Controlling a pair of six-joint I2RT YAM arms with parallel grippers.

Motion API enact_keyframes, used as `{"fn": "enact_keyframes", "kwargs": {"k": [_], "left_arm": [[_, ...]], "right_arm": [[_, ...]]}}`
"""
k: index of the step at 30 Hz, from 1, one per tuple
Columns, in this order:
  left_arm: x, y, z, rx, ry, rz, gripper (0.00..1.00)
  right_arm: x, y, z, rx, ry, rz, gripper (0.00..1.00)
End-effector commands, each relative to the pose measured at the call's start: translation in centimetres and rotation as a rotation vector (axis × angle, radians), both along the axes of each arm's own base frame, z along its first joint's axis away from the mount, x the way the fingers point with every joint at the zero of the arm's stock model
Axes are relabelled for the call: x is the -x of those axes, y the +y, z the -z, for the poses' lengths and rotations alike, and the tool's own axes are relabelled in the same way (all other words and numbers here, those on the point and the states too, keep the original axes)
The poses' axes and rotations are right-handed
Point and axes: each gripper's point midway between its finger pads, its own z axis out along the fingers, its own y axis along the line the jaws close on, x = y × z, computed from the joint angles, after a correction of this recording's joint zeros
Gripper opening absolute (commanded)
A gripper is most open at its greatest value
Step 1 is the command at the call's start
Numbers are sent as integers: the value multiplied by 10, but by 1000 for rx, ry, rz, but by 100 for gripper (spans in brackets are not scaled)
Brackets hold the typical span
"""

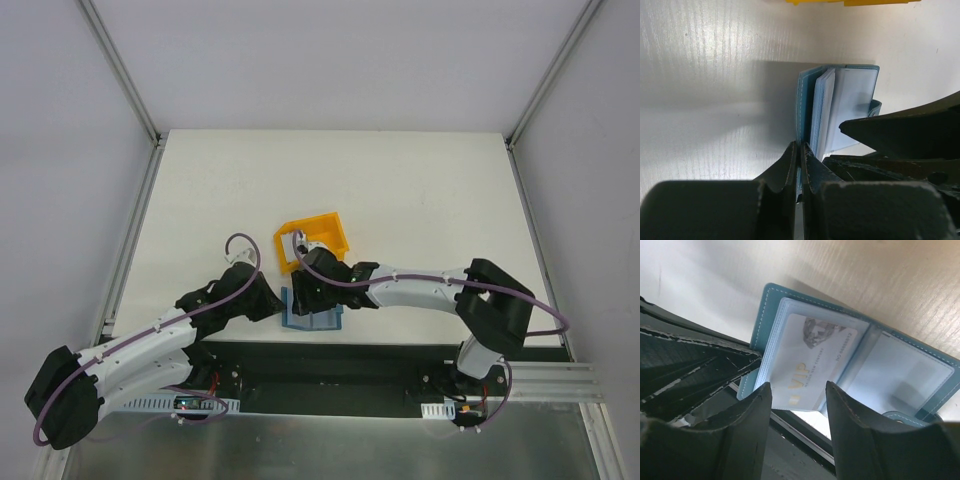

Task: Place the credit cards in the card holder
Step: Insert the credit card into the card holder, then turn over the card slot in the card holder.

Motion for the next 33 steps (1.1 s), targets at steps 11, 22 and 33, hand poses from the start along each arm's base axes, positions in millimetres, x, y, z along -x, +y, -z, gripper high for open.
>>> {"fn": "enact_keyframes", "kwargs": {"k": [11,22,33], "left_arm": [[-2,-7,-15,30,-30,30,0],[-1,-7,-15,30,-30,29,0],[-1,-6,-14,33,-29,23,0]], "right_arm": [[-3,9,-17,-8,-57,-11,54],[-3,12,-6,6,-37,-10,56],[-2,19,-11,-33,-28,-3,58]]}}
